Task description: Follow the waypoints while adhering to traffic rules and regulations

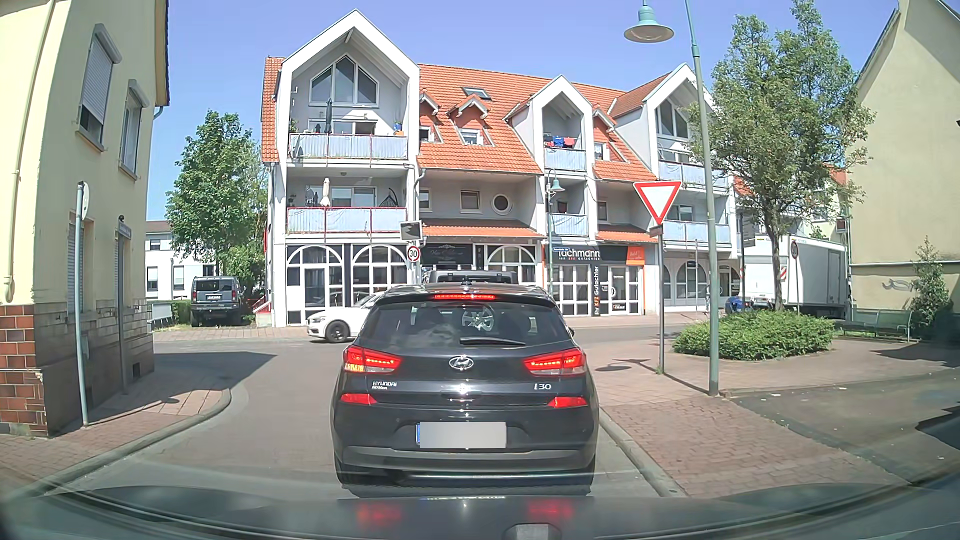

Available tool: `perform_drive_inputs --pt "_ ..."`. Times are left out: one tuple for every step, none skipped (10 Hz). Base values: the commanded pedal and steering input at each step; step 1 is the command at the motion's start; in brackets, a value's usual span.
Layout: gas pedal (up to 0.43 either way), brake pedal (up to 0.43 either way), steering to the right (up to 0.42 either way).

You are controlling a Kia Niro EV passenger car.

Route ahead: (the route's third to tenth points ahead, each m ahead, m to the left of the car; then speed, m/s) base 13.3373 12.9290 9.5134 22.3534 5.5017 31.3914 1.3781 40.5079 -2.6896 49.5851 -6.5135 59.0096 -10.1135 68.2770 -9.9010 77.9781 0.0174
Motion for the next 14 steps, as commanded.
perform_drive_inputs --pt "0.0 0.232 0.006" --pt "0.0 0.232 0.006" --pt "0.0 0.232 0.006" --pt "0.0 0.232 0.006" --pt "0.0 0.232 0.006" --pt "0.0 0.232 0.006" --pt "0.0 0.232 0.006" --pt "0.0 0.232 0.006" --pt "0.0 0.232 0.006" --pt "0.0 0.232 0.006" --pt "0.0 0.232 0.006" --pt "0.0 0.232 0.006" --pt "0.0 0.232 0.006" --pt "0.0 0.232 0.006"
